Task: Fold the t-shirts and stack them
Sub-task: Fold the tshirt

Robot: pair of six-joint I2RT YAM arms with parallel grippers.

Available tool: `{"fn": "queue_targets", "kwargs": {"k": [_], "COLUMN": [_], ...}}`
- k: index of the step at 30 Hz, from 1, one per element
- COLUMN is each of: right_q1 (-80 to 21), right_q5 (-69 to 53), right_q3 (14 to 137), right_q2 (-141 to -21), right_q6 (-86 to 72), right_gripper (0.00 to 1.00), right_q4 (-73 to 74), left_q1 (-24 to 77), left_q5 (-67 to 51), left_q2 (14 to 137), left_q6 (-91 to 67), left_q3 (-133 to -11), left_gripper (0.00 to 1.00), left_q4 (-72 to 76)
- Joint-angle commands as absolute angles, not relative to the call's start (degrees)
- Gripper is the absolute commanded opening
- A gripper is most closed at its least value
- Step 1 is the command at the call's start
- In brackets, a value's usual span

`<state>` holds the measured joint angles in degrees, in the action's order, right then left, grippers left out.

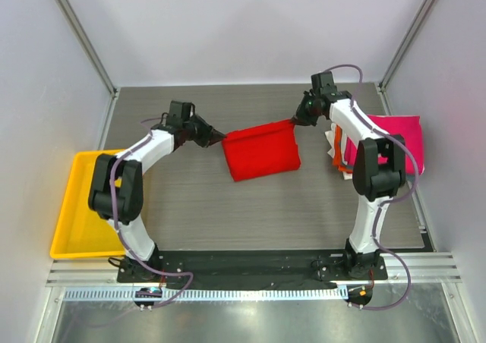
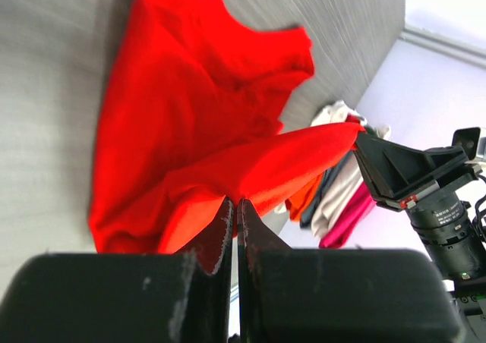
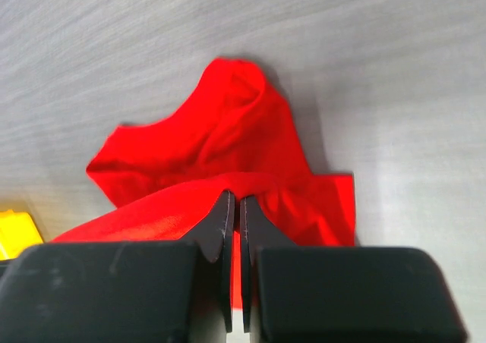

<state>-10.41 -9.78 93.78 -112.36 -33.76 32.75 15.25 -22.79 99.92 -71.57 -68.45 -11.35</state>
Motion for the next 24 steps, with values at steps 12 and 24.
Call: {"fn": "queue_targets", "kwargs": {"k": [12,24], "right_q1": [-8.1,-7.7], "right_q5": [-15.0,-19.0], "right_q3": [113.2,92.3], "right_q2": [-128.5,-117.6], "right_q6": [-33.8,-27.2], "right_gripper": [0.48,0.72], "right_q4": [27.3,15.6], "left_q1": [10.8,12.2], "left_q5": [-25.6,-18.9], "left_q2": [115.5,109.8], "left_q6": [-69.9,-58.3], "left_q3": [-82.4,-79.2], "left_gripper": [0.03,0.78], "left_q4": [-7.4,-12.0]}}
